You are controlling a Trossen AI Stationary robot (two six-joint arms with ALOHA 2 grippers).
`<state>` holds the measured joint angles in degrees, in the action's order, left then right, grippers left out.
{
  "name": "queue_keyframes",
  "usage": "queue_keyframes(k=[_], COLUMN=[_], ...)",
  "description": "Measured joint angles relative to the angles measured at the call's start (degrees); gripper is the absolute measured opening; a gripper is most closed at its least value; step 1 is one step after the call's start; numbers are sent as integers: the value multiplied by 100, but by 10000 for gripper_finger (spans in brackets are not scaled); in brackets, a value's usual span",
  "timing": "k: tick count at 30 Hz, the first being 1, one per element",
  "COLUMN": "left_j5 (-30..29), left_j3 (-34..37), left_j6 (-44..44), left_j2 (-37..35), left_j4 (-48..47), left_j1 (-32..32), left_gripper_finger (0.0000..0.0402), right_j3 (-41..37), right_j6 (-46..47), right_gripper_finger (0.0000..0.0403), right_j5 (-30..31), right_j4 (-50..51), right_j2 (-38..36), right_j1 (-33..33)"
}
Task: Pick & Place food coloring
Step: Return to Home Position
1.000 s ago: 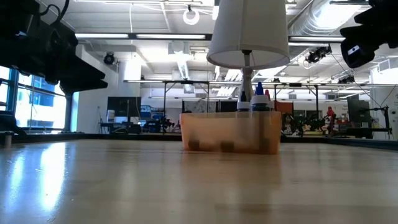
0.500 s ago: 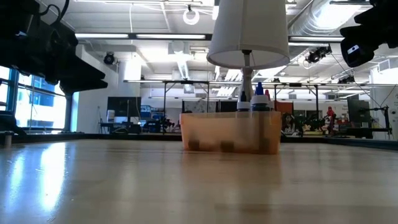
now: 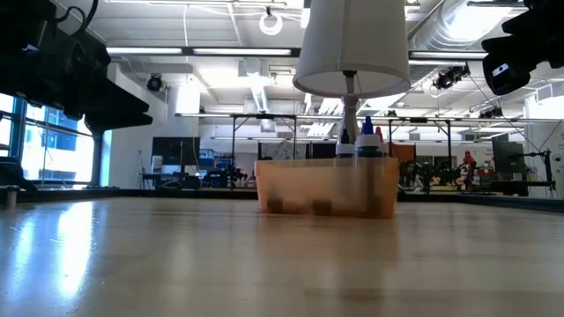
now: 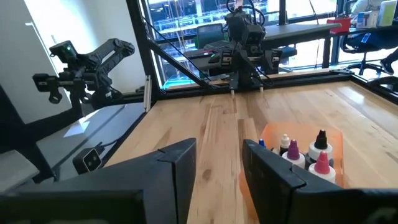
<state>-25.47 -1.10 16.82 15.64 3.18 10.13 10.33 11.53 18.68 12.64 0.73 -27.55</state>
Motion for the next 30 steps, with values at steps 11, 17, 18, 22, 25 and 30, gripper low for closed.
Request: queue_keyframes(k=[11, 17, 18, 22, 25, 30], left_j5=[4, 2, 3, 2, 2, 2], left_j3=[0, 0, 0, 0, 0, 0], left_j6=[0, 0, 0, 0, 0, 0], left_j2=[0, 0, 0, 0, 0, 0], left_j4=[-2, -2, -2, -2, 0, 0], left_j1=[0, 0, 0, 1, 0, 0], left_gripper_finger=[214, 214, 214, 214, 214, 214], right_j3=[-791, -973, -973, -972, -970, -970], right_j6=[-890, -1163, -1191, -1360, -1352, -1307], right_gripper_finger=[123, 123, 123, 123, 123, 123], right_j5=[-201, -494, -513, -572, -634, -634], right_j4=[-1810, -1987, -1965, -1614, -1591, -1590], right_j2=[0, 17, 17, 33, 110, 119], right_j1=[4, 2, 4, 4, 4, 4])
